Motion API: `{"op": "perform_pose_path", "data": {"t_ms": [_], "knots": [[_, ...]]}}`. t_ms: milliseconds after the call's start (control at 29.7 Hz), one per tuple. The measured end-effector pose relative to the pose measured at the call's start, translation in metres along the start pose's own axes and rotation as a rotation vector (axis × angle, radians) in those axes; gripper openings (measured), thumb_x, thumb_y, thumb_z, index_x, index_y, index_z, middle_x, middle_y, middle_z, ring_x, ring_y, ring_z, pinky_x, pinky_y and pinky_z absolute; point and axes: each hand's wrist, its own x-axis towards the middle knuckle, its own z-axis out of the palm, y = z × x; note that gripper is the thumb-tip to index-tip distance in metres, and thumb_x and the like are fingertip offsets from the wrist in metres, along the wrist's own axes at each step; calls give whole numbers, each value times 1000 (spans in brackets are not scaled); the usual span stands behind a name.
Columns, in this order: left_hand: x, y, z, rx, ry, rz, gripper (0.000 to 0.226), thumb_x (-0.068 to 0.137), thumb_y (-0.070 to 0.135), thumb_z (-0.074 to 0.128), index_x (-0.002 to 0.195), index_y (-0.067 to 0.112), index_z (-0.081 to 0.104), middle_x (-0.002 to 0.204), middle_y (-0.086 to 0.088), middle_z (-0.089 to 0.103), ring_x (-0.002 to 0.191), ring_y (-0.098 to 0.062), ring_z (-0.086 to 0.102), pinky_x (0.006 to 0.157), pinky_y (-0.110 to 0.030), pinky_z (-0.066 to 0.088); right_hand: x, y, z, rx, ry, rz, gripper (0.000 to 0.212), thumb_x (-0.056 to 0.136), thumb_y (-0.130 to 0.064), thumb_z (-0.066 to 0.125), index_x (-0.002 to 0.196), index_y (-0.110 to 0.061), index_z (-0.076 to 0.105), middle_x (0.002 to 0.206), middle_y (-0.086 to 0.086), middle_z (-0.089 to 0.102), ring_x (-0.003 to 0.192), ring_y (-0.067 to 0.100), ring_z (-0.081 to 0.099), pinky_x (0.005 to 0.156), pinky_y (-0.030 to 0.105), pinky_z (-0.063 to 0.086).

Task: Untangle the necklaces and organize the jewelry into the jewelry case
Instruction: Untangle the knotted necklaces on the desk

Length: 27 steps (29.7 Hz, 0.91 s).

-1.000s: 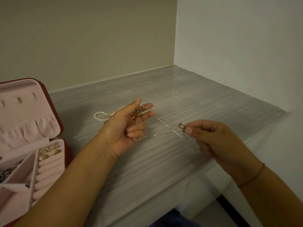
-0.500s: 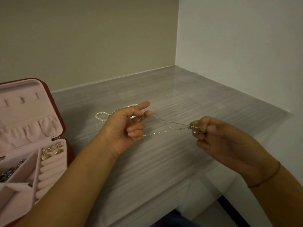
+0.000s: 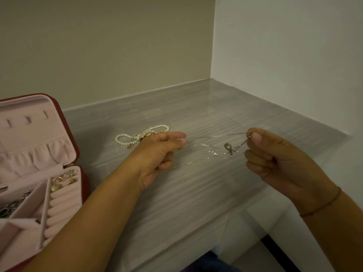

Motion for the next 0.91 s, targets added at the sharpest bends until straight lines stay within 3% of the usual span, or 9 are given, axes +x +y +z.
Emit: {"op": "perform_pose_path", "data": {"t_ms": [269,371,472,640,909], "knots": [[0,3,3,-169,-139,-138,10,90,-4,51,90,4,58,65,-9,66,39,-4,34,36,-15,35,4,-1,-4,192,149,41,11,66,-26,71,72,-22,63,43,-9,25,34,2,21,36,17,18],[-1,3,2,-105,-194,-139,9,89,-4,53,87,3,60,68,-10,68,40,-4,35,37,-15,36,5,0,-7,272,157,75,20,60,-23,76,75,-20,62,57,-9,40,35,3,23,37,16,21],[-3,4,1,-65,-239,-125,8,86,-3,57,86,4,61,70,-9,68,40,-3,34,37,-13,35,6,-1,-10,247,202,102,12,68,-21,68,76,-18,59,76,-5,56,34,3,23,38,16,17],[-4,6,-3,-75,-304,-106,18,64,5,68,79,8,75,72,-1,64,45,-1,37,41,-11,37,3,-6,-10,87,240,85,9,84,-19,49,76,-15,51,70,-4,57,31,1,22,34,14,17],[-9,8,-2,-48,-428,-120,24,70,7,63,90,5,76,73,-1,68,48,-1,39,49,-12,43,2,-6,-12,125,213,84,21,66,-24,65,78,-15,50,62,-5,54,32,3,21,33,13,20]]}}
